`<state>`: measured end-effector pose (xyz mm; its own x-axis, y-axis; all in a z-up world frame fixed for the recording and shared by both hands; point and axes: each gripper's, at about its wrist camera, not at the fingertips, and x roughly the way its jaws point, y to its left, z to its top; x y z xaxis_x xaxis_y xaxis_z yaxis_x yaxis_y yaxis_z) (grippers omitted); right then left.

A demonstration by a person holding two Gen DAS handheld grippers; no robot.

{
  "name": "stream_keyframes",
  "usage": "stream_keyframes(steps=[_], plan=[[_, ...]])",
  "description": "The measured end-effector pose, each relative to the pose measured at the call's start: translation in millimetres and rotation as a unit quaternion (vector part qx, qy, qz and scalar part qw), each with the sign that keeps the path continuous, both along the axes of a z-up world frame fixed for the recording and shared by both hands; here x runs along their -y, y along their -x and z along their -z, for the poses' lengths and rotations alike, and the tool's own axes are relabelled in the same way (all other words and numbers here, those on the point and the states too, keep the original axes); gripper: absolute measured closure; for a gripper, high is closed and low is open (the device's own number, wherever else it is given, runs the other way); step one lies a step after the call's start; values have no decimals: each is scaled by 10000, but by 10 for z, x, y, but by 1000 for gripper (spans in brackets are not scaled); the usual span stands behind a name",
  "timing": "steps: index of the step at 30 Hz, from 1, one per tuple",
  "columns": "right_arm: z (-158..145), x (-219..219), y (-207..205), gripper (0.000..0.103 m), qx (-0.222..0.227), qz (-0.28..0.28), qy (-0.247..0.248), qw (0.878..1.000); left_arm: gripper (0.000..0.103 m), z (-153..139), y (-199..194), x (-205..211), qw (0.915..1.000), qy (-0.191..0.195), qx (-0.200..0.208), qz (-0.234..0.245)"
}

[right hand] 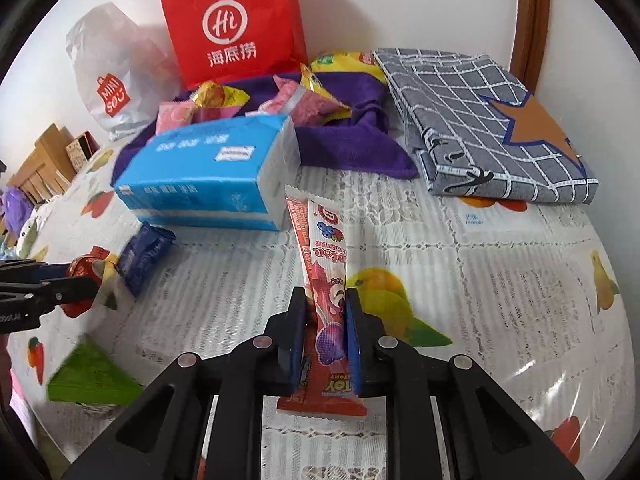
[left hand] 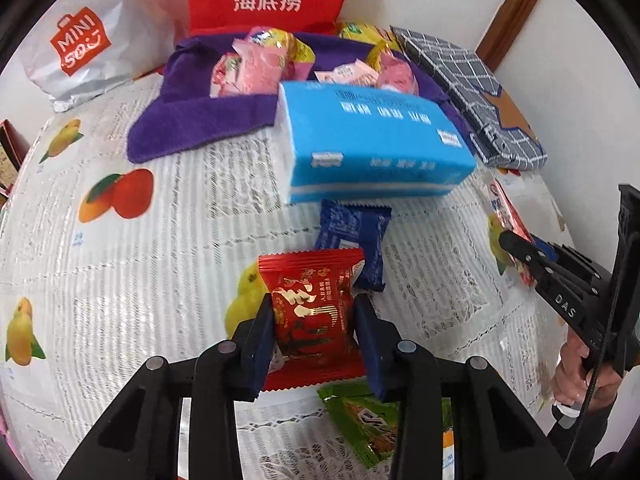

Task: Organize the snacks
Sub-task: 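Hold stick candy with right tool while left tool grasps red-gold candy packet, then carry red-gold packet toward towel with left tool while right tool carries stick candy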

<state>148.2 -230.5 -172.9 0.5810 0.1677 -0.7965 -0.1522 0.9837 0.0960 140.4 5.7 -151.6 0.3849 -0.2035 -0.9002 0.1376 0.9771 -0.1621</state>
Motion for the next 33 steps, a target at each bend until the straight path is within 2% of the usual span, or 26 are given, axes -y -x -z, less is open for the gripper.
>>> stream_keyframes(steps=[8,16,23,33], plan=[[-314,-5,-34,85,135,170,-172,9996,67,-287,-105,-81,9996,132,252,-22],[-777,-112,-191,85,495,129,-285,9983,67,-654,-354,-21,9980,174,597,84],[-1062,-238,-467,85,681,30,-449,9967,67,-912,-603,-27,9961,165,860,90],[-1280,-378,-1022,85,794,75,-352,9962,67,-1148,-1063,-135,9938,108,1108,18]])
